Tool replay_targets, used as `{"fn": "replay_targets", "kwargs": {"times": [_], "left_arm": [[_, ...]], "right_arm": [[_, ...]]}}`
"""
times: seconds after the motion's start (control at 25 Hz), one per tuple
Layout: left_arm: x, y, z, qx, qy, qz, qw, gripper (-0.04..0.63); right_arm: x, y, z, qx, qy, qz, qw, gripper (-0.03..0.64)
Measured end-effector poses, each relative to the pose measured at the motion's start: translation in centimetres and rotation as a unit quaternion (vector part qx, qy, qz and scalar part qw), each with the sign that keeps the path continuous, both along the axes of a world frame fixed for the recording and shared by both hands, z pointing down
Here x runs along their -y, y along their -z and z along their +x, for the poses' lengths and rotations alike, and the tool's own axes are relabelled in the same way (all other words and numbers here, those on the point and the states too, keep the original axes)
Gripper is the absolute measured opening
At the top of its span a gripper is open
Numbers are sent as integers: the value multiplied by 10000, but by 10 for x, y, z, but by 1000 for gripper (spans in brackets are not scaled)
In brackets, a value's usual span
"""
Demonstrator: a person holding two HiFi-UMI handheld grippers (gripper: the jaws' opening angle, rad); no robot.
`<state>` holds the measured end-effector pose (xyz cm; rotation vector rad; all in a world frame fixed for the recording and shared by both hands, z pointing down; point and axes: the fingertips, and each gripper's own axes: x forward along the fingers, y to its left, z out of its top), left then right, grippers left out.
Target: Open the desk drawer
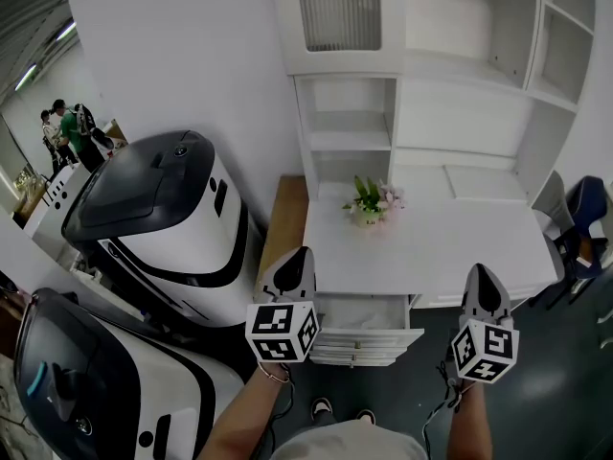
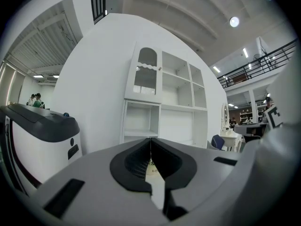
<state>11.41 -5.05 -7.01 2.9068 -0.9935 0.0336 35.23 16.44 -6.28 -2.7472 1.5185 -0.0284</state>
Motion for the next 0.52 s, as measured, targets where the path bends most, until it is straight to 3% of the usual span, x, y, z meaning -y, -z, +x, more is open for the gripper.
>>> {"fn": "replay_targets", "kwargs": {"times": [0.52], "left_arm": [[-15, -8, -2, 29, 3, -92, 10000, 18]], "right_arm": [[-8, -1, -3, 30, -10, -81, 10000, 5]]}}
